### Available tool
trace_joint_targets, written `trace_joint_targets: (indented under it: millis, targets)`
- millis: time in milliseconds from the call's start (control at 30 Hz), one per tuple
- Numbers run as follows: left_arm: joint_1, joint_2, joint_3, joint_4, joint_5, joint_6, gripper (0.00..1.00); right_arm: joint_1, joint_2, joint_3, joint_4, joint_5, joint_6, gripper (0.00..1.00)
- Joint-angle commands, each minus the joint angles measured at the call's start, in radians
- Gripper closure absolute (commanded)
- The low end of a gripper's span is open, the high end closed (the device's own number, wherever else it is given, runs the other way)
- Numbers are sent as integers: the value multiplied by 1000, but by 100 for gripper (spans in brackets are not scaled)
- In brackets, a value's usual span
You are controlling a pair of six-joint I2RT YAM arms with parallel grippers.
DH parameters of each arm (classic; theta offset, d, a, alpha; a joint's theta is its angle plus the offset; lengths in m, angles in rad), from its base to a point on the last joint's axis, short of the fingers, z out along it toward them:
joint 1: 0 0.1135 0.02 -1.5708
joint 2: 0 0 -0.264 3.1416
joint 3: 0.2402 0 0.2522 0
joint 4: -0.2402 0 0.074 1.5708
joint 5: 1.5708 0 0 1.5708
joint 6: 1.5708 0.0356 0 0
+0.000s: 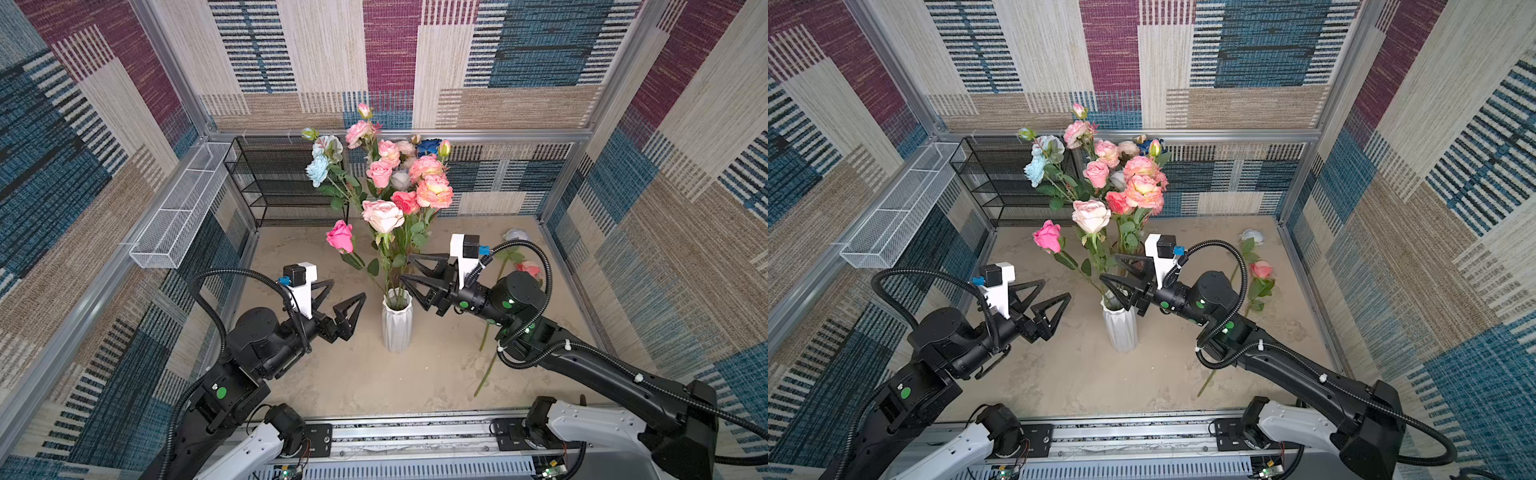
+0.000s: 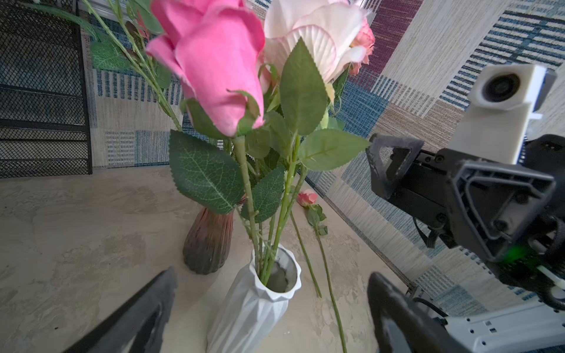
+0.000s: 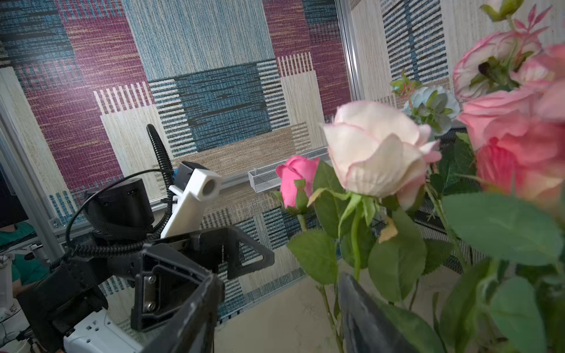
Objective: Arrange the flowers into the vase
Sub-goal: 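Lower the pale pink rose stem into the white vase and open the right gripper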
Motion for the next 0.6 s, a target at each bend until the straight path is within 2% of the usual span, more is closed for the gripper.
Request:
trace_joint_targets:
  millis: [0,133,267,367,567]
  targets:
    - [0,-1,-1,37,-2,24,1,0,-68,-48,-133,48,22,34]
    - [0,-4,-5,38,-2,25,1,-1,-122,-90,-265,170,46,34]
    - [0,-13,-21,43,-5,24,1,-36,-79,-78,-417,278,89,40]
    - [0,-18,-30,46,-2,19,1,-167,1,-76,-500,245,157,44]
    - [0,-21,-32,42,10,20,1,-463,195,-76,-597,228,236,44]
